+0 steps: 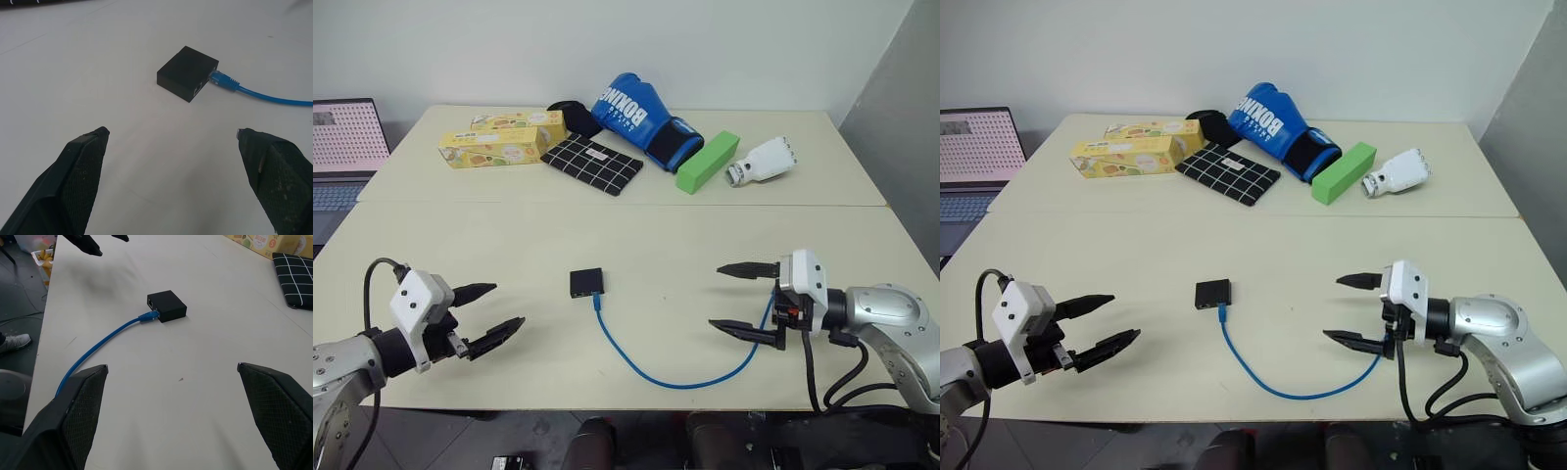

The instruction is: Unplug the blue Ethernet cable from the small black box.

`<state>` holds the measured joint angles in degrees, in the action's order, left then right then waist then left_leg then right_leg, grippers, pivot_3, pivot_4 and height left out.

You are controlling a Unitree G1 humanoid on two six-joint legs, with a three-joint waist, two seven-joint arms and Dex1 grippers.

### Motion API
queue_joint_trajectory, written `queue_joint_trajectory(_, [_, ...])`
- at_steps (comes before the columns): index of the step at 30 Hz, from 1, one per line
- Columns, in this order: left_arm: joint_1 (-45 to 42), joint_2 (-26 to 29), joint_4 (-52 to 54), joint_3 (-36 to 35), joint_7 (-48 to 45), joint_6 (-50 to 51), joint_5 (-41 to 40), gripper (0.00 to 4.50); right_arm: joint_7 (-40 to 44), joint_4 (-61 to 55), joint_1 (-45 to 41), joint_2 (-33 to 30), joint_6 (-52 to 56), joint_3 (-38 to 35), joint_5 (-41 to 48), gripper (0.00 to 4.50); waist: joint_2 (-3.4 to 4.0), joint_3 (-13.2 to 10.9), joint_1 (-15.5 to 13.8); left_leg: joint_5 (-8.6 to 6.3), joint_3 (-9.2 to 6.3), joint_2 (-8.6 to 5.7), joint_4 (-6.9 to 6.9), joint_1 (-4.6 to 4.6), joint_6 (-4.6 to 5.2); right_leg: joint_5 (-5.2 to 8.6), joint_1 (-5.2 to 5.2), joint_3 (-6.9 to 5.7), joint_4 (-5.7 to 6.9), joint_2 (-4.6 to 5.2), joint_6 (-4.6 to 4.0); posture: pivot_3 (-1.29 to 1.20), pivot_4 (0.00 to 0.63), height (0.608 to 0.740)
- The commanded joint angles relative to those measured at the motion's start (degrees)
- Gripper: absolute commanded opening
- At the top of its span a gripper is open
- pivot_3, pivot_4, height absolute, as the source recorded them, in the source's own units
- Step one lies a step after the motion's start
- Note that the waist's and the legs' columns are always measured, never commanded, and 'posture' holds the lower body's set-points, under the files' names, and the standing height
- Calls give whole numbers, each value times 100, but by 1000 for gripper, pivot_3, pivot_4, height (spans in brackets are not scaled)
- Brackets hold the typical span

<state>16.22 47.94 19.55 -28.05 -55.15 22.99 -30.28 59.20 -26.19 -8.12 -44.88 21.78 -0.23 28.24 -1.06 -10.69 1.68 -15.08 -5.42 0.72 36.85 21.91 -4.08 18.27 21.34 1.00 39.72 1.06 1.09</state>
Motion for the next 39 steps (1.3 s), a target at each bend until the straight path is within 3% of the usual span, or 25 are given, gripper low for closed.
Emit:
queue_joint_trajectory(1, [35, -14, 105, -179, -1, -125, -7, 4467, 52, -78, -125, 9, -104, 6, 6, 4500, 0, 0, 0, 0, 0, 0, 0, 0, 0, 0, 0, 0, 0, 0, 0, 0, 150, 740])
queue_joint_trajectory(15, [39, -69, 77, -279, -265, -332, -183, 4467, 41, -47, -286, 111, -124, 455, -219, 4500, 0, 0, 0, 0, 0, 1, 0, 0, 0, 0, 0, 0, -2, 0, 0, 0, 150, 740])
queue_joint_trajectory(29, [182, 317, 4, -163, -1574, -505, -355, 4467, 74, 655, -603, 830, -761, 2186, -1587, 4500, 0, -2, 11, 0, 2, 1, -2, 2, 0, 0, 2, -2, -7, 0, 0, 0, 150, 740])
queue_joint_trajectory(39, [269, 285, 52, -353, -1686, -516, -413, 4467, 304, 1300, -1057, 1459, -885, 2923, -1922, 4500, 1, -3, 14, 0, -2, 1, -3, 0, 0, 0, 2, -4, -7, -2, -1, 0, 150, 740])
